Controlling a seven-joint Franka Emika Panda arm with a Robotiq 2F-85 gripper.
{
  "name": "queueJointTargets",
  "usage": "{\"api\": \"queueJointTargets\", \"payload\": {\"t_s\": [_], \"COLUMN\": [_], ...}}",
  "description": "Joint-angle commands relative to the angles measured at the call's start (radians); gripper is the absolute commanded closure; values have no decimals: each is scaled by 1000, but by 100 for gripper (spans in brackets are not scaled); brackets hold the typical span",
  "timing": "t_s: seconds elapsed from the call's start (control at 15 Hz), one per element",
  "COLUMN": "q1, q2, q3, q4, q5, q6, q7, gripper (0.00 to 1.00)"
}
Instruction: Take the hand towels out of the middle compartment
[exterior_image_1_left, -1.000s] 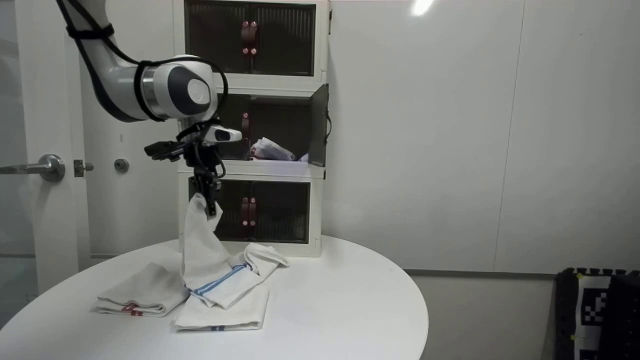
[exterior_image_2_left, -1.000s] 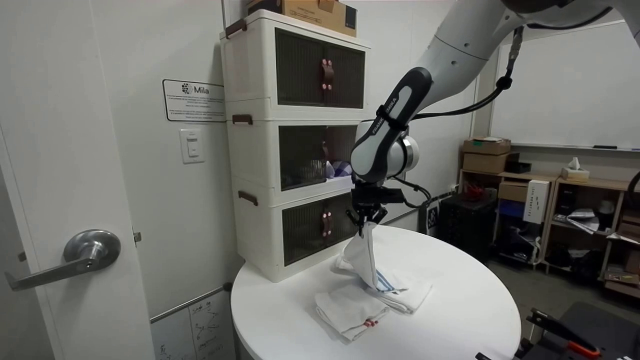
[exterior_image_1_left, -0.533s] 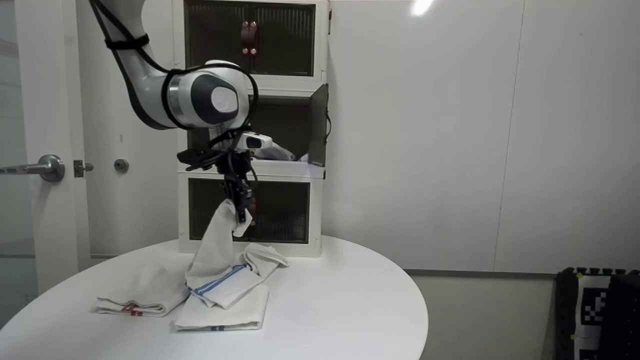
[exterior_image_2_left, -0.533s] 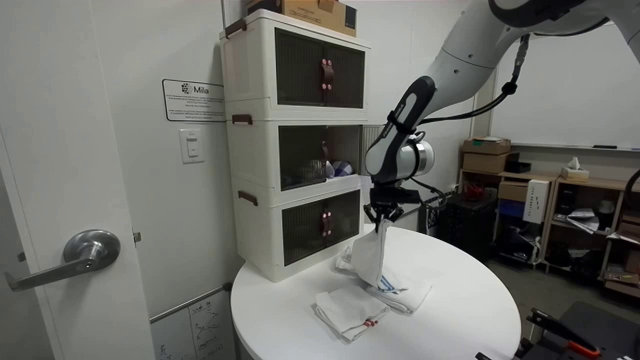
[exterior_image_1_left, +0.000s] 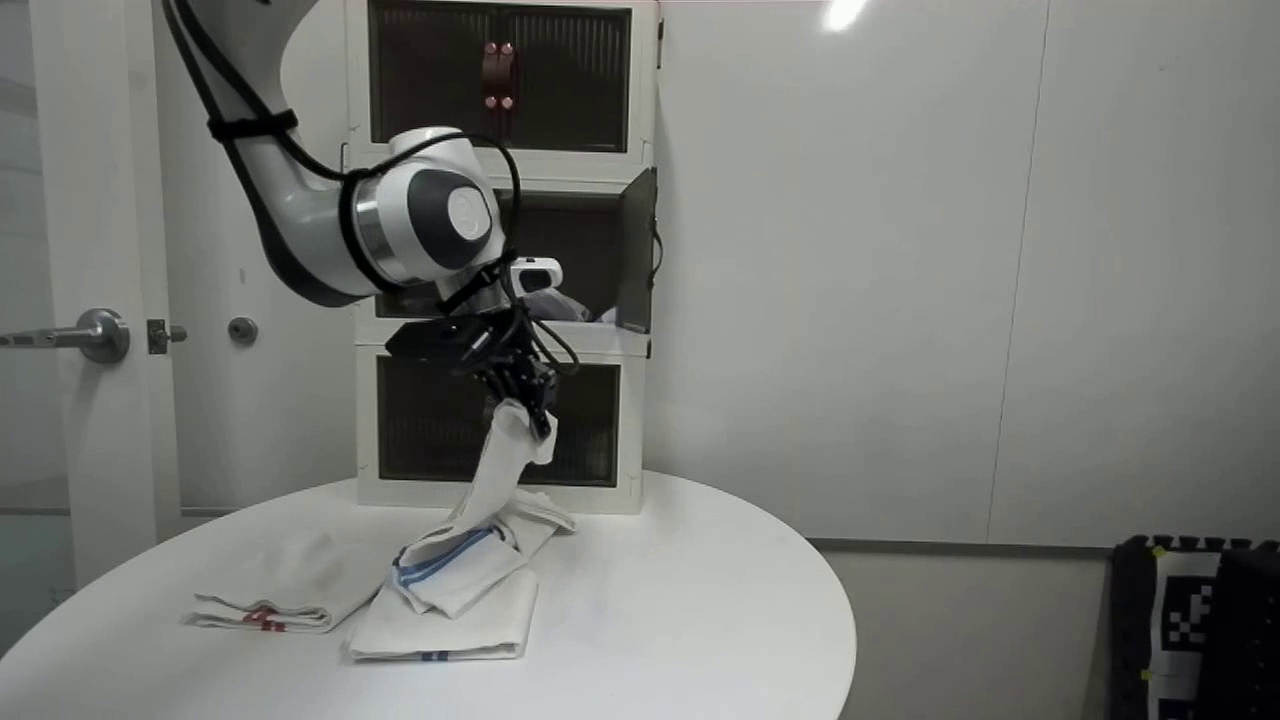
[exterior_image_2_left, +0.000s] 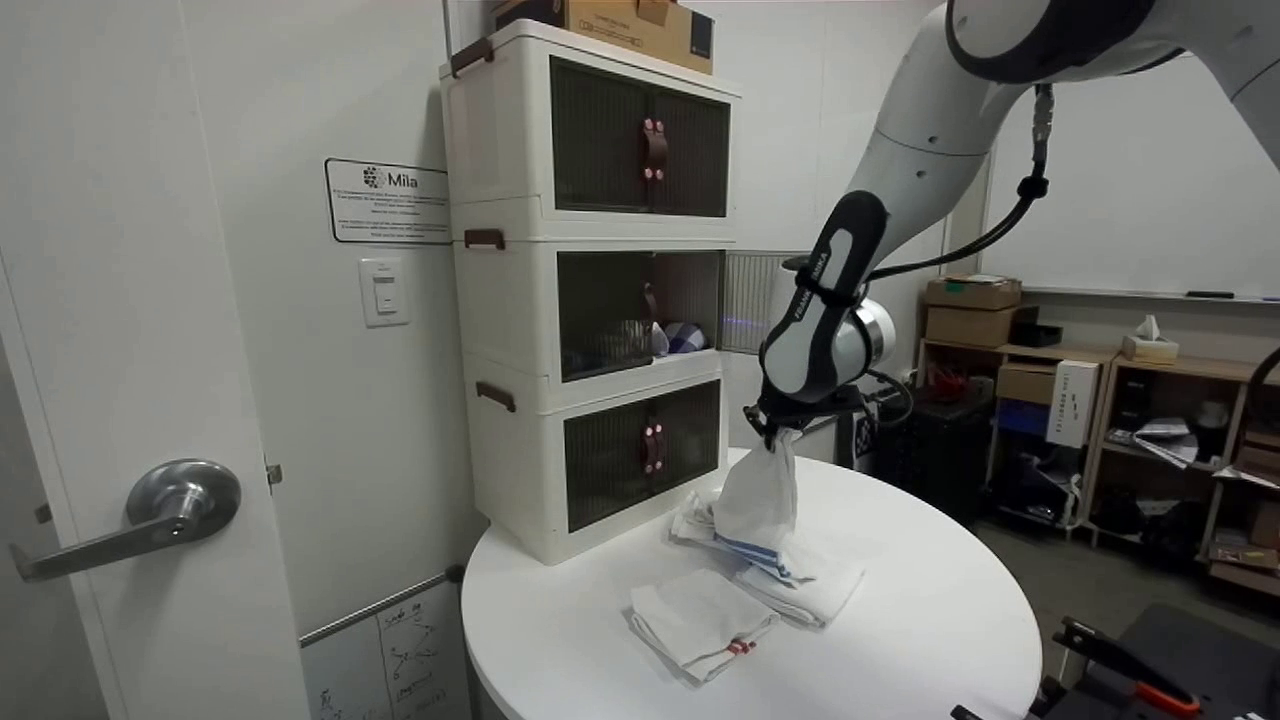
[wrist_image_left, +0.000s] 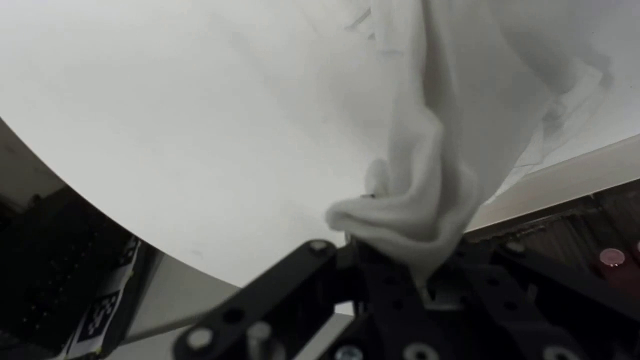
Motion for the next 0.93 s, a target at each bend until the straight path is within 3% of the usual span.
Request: {"api": "queueJointTargets", "payload": {"t_s": [0.0, 0.47, 0.6, 0.73, 0.87], "q1": [102, 227, 293, 367, 356], "q2": [43, 104, 90, 38, -81], "q3": [-101, -219, -279, -343, -299], "q4": [-26, -7, 0, -6, -19], "q5": [6, 180, 246, 236, 240], "q6": [136, 210, 171, 61, -103], "q7": [-62, -100, -81, -17, -52], "gripper": [52, 2, 0, 0, 0]}}
